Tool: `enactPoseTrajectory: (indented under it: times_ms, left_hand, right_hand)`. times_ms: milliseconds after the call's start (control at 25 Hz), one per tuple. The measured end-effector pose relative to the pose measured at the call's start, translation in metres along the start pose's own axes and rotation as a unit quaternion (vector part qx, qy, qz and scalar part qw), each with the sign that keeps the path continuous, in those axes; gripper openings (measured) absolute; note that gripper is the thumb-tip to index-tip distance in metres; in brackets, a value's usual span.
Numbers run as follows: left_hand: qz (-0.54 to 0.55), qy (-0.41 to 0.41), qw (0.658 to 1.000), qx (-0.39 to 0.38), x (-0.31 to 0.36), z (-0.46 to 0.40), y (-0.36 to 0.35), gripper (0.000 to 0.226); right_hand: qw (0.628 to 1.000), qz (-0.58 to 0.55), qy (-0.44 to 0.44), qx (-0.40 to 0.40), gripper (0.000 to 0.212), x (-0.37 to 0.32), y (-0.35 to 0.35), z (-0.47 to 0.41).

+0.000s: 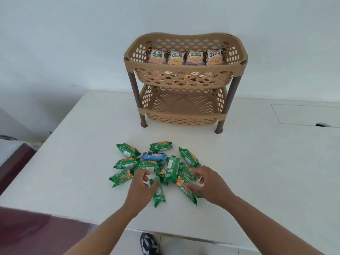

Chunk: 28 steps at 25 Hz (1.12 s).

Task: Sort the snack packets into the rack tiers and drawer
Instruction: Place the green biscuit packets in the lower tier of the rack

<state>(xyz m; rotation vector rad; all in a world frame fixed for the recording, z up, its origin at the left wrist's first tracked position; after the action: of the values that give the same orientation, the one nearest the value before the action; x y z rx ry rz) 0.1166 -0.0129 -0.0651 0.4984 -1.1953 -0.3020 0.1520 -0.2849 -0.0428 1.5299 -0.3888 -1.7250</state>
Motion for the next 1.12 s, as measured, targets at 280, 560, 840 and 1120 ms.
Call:
enactPoseTrajectory:
  times_ms: [280, 560, 840, 1120]
  left_hand:
    - [0.123, 0.098, 0.987, 0.025, -0.020, 0.031, -0.018, 0.054]
    - [0.123, 0.102, 0.987, 0.022, -0.021, 0.028, -0.018, 0.044]
    - [0.138, 0.116, 0.983, 0.028, -0.025, 0.029, -0.020, 0.039]
    - [0.146, 0.128, 0.978, 0.079, -0.031, 0.041, -0.023, 0.036]
  right_hand:
    - [0.999, -0.043, -0.015, -0.017, 0.073, 0.021, -0.031, 0.022]
    - [0.994, -0.096, -0.055, -0.006, 0.053, 0.042, -0.032, 0.029]
    - [0.996, -0.054, -0.069, -0.036, 0.074, 0.050, -0.027, 0.032]
    - [0.998, 0.027, -0.052, -0.009, 0.052, 0.046, -0.027, 0.035]
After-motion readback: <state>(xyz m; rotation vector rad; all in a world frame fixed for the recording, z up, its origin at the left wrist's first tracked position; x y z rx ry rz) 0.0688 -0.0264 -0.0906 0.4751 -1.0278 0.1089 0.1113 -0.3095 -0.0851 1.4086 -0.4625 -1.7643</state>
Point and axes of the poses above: each hand's wrist, its own z-axis away from the middle knuckle, its own y-axis out of the back of the hand, x = y × z, the point moved 6 cm from there along -z, towards the middle knuckle, and after that the axes turned 2 degrees about -y, right-handed, at the moved point
